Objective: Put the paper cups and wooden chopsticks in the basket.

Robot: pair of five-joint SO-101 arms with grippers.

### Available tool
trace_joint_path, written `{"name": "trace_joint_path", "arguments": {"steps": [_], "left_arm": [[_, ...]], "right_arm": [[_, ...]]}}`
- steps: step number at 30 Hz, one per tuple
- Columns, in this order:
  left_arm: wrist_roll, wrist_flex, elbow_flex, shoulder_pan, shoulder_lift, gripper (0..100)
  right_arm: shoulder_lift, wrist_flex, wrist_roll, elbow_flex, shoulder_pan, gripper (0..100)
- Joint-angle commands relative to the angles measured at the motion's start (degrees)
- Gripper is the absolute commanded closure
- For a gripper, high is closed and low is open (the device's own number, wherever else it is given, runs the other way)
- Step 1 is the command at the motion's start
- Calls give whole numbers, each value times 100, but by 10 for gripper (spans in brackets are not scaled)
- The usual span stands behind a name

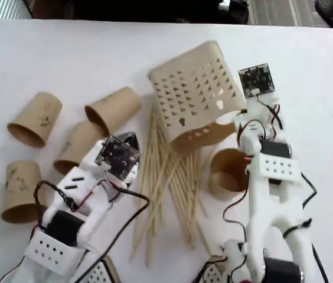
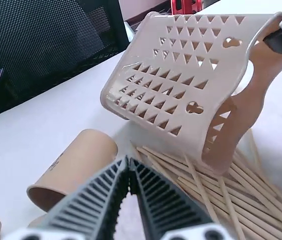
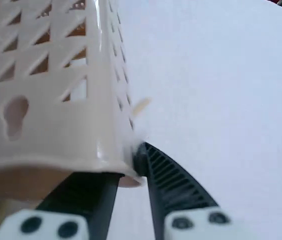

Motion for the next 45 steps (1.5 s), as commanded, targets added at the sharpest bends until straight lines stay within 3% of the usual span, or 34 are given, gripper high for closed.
{"name": "trace_joint_path", "arguments": {"steps": [1, 10, 20, 29, 45], "left_arm": [[35, -149, -53, -57, -101, 976], [44, -149, -53, -57, -101, 976], [44, -149, -53, -57, -101, 976], [35, -123, -53, -57, -101, 976], [35, -132, -53, -57, -101, 976]], "right_arm": [[-611, 426, -343, -255, -66, 979], [-664, 2273, -1002, -1776, -66, 979], [-523, 2712, -1609, -2752, -57, 979], [1833, 3257, -2268, -4879, 75, 979], [5569, 4444, -2251, -9890, 31, 979]]}}
